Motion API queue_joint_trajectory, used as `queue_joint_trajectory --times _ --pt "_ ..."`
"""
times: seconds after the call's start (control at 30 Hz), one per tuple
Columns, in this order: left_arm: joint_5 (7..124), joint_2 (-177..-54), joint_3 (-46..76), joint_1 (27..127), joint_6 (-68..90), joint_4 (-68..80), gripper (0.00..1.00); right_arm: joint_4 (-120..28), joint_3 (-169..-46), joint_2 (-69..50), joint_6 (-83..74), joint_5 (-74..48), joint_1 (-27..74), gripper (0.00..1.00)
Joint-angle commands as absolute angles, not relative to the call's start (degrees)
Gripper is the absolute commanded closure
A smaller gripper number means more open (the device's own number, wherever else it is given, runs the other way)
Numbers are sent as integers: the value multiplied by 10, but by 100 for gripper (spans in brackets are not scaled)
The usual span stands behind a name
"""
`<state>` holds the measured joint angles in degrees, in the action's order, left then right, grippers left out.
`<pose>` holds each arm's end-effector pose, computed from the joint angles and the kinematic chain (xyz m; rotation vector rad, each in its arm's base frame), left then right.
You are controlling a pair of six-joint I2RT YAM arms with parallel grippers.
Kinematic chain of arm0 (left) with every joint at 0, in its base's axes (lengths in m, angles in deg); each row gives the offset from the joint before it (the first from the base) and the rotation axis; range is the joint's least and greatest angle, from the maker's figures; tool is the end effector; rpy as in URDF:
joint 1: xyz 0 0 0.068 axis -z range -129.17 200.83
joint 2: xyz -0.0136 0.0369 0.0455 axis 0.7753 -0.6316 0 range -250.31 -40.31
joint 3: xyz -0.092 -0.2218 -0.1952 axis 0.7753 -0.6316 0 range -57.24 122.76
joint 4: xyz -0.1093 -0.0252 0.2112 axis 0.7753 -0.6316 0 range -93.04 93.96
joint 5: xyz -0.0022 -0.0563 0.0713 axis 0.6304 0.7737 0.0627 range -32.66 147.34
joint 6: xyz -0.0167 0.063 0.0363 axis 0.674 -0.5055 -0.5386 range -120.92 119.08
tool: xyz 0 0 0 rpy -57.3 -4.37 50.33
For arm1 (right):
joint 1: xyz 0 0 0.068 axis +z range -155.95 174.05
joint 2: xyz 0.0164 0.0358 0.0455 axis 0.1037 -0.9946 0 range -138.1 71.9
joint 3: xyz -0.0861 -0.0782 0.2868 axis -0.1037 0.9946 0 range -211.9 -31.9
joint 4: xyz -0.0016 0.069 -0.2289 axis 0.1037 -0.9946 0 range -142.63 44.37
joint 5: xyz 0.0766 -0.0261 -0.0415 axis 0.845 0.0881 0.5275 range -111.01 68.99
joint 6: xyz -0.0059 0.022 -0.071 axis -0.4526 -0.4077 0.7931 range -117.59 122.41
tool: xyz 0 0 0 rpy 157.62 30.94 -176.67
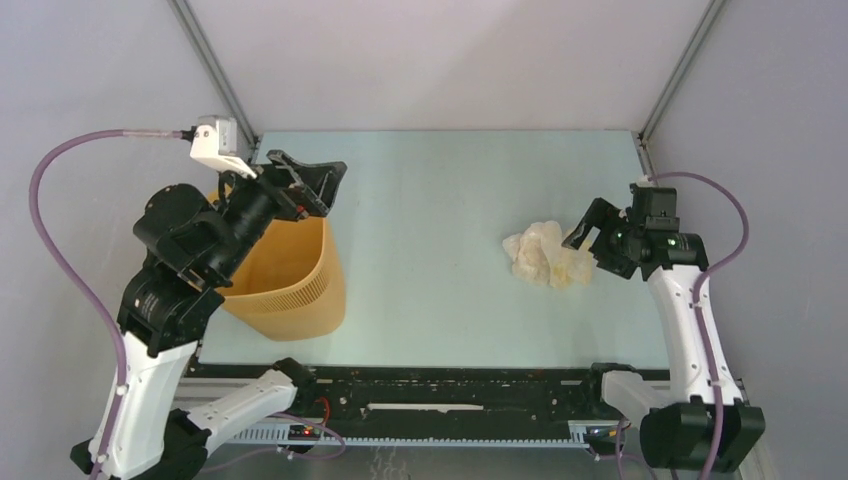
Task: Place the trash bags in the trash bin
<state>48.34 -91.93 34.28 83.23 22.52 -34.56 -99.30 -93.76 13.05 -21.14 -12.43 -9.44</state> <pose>0.0893 -0.0450 0.5411 -0.0036 1.5833 -0.6474 0.1679 -0.0009 0.3382 0.5130 2.4172 0.3364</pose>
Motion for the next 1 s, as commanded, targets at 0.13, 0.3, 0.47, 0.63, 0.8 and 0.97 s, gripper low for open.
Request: queue_joint_trajectory --times 0.13,0.3,0.47,0.63,0.8,0.97 --pt "587 -871 273 837 257 -320 0 -889 -897 59 -230 56 -108 12" --pt "619 -865 281 837 255 -339 0 -894 -895 21 -212 -24 -42 22" --pt "628 -871 287 837 249 -348 0 -857 -897 -38 -192 -40 -3 36" --pt "670 -865 249 837 265 -338 0 -822 -897 -55 -247 7 61 62" --pt "679 -871 215 837 293 -286 0 -734 -903 -68 -297 70 186 79" --pt "684 -928 280 837 281 -299 0 -741 -965 -106 -317 115 251 81"
